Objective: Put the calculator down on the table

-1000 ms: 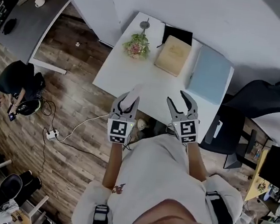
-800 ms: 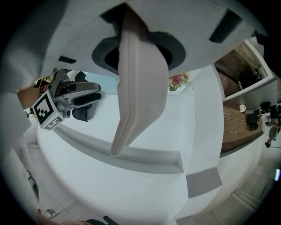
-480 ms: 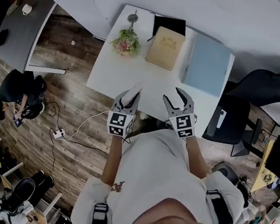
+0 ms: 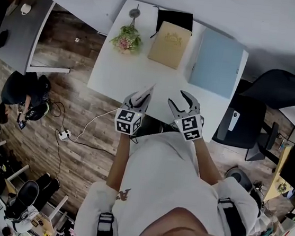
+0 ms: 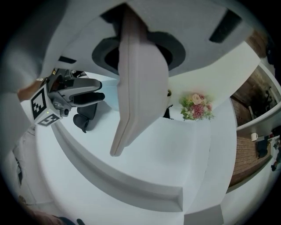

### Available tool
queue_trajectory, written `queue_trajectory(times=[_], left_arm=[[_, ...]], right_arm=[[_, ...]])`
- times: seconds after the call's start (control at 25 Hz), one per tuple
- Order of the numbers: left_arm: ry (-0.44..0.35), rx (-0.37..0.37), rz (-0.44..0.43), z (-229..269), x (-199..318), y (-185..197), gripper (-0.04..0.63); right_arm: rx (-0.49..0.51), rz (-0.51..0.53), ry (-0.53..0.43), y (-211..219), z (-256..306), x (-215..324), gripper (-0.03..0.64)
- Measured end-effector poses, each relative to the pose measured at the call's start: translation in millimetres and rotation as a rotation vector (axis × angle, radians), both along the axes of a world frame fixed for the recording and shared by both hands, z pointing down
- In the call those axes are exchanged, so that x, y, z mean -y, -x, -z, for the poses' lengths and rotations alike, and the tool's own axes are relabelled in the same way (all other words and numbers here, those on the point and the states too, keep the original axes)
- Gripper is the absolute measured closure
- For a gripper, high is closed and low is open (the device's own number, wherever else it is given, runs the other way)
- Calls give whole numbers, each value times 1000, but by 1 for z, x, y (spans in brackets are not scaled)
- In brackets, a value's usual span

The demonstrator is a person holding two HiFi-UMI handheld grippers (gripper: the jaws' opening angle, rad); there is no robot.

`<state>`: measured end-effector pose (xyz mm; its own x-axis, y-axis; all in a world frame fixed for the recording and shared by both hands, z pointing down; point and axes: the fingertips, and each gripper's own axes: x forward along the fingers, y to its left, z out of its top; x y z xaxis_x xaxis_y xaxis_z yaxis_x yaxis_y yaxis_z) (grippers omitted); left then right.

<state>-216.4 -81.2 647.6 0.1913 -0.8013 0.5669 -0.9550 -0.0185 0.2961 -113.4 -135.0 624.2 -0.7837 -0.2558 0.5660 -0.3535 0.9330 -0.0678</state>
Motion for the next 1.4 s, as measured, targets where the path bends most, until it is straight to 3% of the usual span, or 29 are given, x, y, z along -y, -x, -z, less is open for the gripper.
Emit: queue_trajectory(times=[0.36,0.64,1.4], left_arm=[[62,-121,-64,-35,18,-17,485],[98,-205,-152,-57,37,-34,483],[200,-336,-292,-97,60,-60,482]], right_arm=[[-56,-17,60,-1,-33,-1,376],[-104,-101,95,-12,-52,3,376],[-182,-221,146,-30,-81,3,377]])
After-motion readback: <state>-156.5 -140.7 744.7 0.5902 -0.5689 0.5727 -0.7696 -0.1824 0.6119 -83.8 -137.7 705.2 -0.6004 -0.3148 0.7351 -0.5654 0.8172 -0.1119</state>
